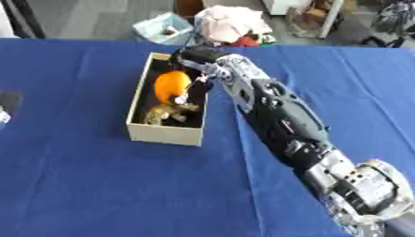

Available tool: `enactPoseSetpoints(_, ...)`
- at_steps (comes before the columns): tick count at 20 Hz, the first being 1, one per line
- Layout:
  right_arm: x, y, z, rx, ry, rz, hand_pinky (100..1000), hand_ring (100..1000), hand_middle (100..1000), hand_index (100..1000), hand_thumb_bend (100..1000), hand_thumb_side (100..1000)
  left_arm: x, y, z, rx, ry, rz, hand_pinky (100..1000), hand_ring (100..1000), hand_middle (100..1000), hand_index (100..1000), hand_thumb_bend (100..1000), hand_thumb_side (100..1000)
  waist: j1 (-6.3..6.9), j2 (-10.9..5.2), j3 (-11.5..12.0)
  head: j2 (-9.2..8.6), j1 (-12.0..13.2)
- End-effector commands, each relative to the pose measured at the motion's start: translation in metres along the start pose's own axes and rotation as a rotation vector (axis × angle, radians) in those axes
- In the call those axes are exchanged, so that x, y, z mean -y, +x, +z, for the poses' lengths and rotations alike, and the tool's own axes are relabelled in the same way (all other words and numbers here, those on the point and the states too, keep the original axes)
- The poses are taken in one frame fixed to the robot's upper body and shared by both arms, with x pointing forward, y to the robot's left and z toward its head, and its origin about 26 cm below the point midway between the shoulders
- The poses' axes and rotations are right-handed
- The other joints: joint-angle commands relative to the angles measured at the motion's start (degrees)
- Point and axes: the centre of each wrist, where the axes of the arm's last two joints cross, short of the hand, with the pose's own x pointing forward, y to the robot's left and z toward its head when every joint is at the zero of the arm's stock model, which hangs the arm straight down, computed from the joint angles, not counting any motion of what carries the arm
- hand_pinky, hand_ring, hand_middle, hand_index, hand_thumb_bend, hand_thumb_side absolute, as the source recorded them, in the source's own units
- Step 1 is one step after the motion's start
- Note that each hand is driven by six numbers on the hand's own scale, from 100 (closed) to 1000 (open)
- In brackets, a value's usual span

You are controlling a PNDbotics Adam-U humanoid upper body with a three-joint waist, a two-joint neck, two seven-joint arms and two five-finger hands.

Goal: Pick up objects on the table and place them in the box.

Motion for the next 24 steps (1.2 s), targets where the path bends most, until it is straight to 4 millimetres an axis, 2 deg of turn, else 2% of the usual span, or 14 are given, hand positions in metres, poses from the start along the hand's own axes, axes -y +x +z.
enactPoseSetpoints(1,0.035,-0.009,0.013,0.007,-0.067,0.03,735,749,837,838,461,333,-0.006,0.005,-0.003,0.02,0.008,-0.012,544,583,596,803,497,260,0.51,-0.95,-0.31,-0.54,0.35)
enactPoseSetpoints(5,0.064,-0.015,0.031,0.04,-0.153,0.042,735,752,858,854,477,325,-0.008,0.004,-0.001,0.014,0.013,-0.017,544,583,596,804,500,263,0.4,-1.11,-1.01,-0.5,0.85)
enactPoseSetpoints(8,0.082,-0.019,0.048,0.066,-0.223,0.052,729,741,833,844,475,315,-0.008,0.003,0.0,0.01,0.015,-0.019,544,583,596,804,499,262,0.27,-1.21,-1.51,-0.47,1.21)
enactPoseSetpoints(12,0.096,-0.029,0.084,0.092,-0.324,0.058,710,717,797,830,442,293,-0.011,0.001,0.001,0.003,0.023,-0.026,544,583,596,804,500,262,0.19,-1.33,-2.31,-0.47,2.03)
enactPoseSetpoints(15,0.095,-0.039,0.116,0.098,-0.415,0.018,689,693,774,813,427,260,-0.012,0.001,0.002,0.001,0.031,-0.029,545,584,597,804,501,264,0.13,-1.26,-2.77,-0.56,2.58)
enactPoseSetpoints(19,0.084,-0.053,0.161,0.064,-0.525,-0.069,669,673,758,798,400,244,-0.015,0.0,0.003,-0.006,0.043,-0.036,544,586,600,807,502,263,0.08,-1.11,-3.31,-0.55,3.3)
enactPoseSetpoints(24,0.061,-0.066,0.2,-0.021,-0.625,-0.174,645,649,733,785,370,241,-0.016,-0.002,0.005,-0.015,0.053,-0.041,544,590,605,807,506,267,0.24,-0.9,-3.91,-0.55,3.99)
